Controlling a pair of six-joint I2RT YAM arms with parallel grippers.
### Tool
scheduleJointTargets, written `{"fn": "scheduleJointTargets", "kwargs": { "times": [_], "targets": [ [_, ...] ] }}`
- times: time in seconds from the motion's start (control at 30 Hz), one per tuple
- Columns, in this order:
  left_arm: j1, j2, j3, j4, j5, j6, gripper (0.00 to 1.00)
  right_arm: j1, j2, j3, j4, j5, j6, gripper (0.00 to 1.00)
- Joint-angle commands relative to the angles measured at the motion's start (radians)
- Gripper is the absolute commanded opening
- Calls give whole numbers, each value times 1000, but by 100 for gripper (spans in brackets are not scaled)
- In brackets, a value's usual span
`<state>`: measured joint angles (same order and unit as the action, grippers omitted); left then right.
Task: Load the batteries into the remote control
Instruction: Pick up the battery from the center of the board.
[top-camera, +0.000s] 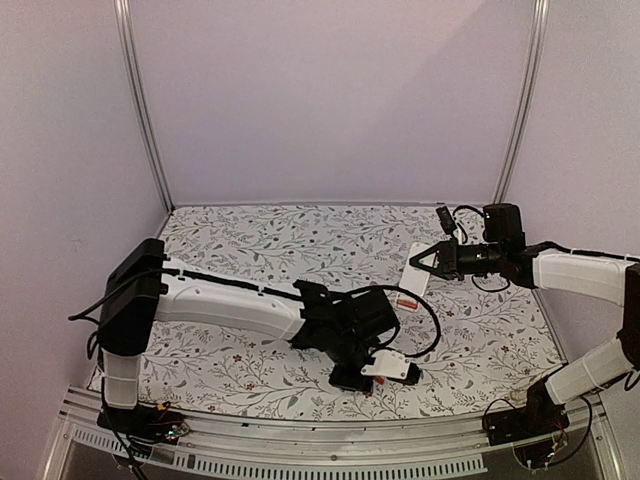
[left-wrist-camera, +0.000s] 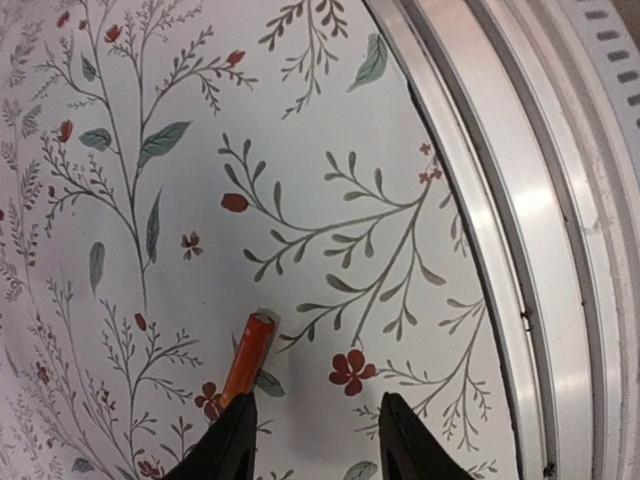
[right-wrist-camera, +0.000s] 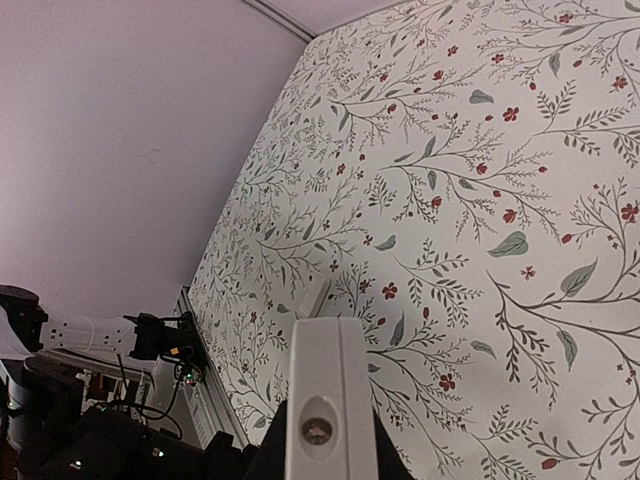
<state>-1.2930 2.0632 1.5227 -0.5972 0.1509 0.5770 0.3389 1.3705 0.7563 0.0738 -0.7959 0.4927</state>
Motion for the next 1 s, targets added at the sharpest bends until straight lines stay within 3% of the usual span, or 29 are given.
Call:
{"fn": "scheduleJointTargets", "kwargs": {
  "times": [0.0, 0.37, 0.67, 0.97],
  "targets": [
    [-20, 50, 73, -91, -54, 68, 42, -6, -21, -12, 6, -11, -16, 0],
    [-22, 141, 181, -115, -96, 121, 42, -8, -22, -15, 7, -12, -16, 0],
    [1, 216, 241, -170, -73, 131, 35, -50, -52, -20, -6, -7, -16, 0],
    [42, 243, 257, -246, -57, 69, 20, -53, -50, -16, -8, -11, -16, 0]
  ]
}}
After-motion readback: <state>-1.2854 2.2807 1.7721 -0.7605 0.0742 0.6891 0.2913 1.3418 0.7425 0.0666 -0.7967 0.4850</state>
